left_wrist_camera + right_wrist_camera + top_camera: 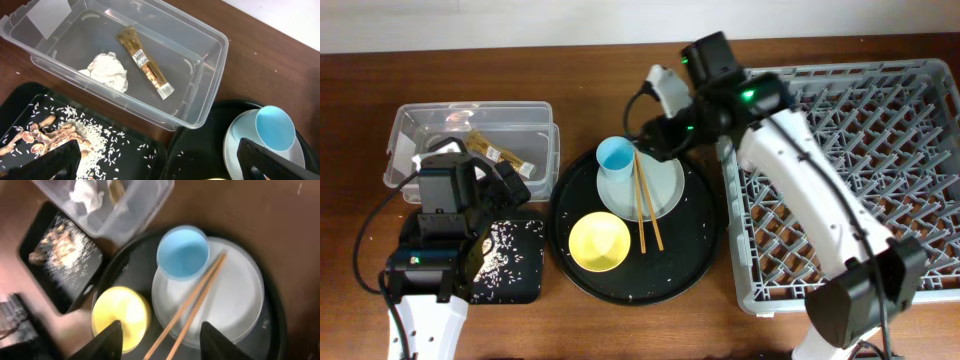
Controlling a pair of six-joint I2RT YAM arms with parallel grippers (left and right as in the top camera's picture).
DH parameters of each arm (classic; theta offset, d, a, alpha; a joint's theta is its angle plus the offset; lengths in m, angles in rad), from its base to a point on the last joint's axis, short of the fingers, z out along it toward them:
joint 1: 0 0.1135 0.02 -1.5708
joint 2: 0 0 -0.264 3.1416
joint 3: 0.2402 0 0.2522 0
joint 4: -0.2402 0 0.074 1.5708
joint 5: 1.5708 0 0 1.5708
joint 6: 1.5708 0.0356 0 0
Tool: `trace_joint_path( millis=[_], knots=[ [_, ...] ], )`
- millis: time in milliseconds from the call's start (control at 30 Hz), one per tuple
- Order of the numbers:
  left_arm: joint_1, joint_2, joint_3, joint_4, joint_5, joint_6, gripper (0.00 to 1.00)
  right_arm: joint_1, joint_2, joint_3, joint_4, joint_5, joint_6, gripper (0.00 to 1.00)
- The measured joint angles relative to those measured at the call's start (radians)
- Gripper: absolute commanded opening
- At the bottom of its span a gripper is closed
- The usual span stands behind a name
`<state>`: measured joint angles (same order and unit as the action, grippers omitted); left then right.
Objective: Sort waste into correct bins and load items into the dishwasher rack
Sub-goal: 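Reach the right gripper to the blue cup and grasp it, then place the blue cup upside down in the dish rack, release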
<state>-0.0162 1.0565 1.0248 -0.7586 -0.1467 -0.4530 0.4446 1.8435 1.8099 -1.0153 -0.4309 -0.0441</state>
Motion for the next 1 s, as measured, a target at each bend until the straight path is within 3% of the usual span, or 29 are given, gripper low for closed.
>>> trace_joint_path(
  millis=[100,267,400,433,467,533,733,833,900,967,1000],
  knots=[
    [0.000,0.000,0.000,-0.001,0.000,0.000,0.99,0.116,-0.002,-0.103,0.170,0.123,0.000,0.40],
    [0.000,0.000,0.000,0.000,0.000,0.000,0.99,0.197,0.002,-0.391,0.626,0.187,-0.003,0.37],
    [0.000,0.000,0.000,-0.001,0.000,0.000,0.99,0.199,0.051,-0.483,0.768,0.216,-0.018,0.37],
    [0.000,0.000,0.000,-0.001,0.000,0.000,0.99,0.198,0.093,-0.484,0.767,0.241,-0.023,0.36],
    [0.000,0.000,0.000,-0.001,0.000,0.000,0.99,0.199,0.110,-0.485,0.766,0.255,-0.036,0.29],
    [0.000,0.000,0.000,-0.001,0.000,0.000,0.99,0.198,0.117,-0.488,0.763,0.269,-0.045,0.07],
    [0.000,0.000,0.000,-0.001,0.000,0.000,0.99,0.199,0.066,-0.490,0.748,0.277,-0.058,0.04],
    [0.000,0.000,0.000,-0.002,0.000,0.000,0.99,0.184,-0.230,-0.499,0.595,0.170,-0.031,0.04],
    [0.000,0.000,0.000,0.000,0.000,0.000,0.99,0.074,-0.422,-0.499,0.453,-0.027,0.003,0.04],
    [0.000,0.000,0.000,-0.005,0.000,0.000,0.99,-0.108,-0.550,-0.495,0.318,-0.222,0.010,0.04],
    [0.000,0.000,0.000,-0.005,0.000,0.000,0.99,-0.262,-0.595,-0.490,0.209,-0.411,-0.021,0.04]
  ],
)
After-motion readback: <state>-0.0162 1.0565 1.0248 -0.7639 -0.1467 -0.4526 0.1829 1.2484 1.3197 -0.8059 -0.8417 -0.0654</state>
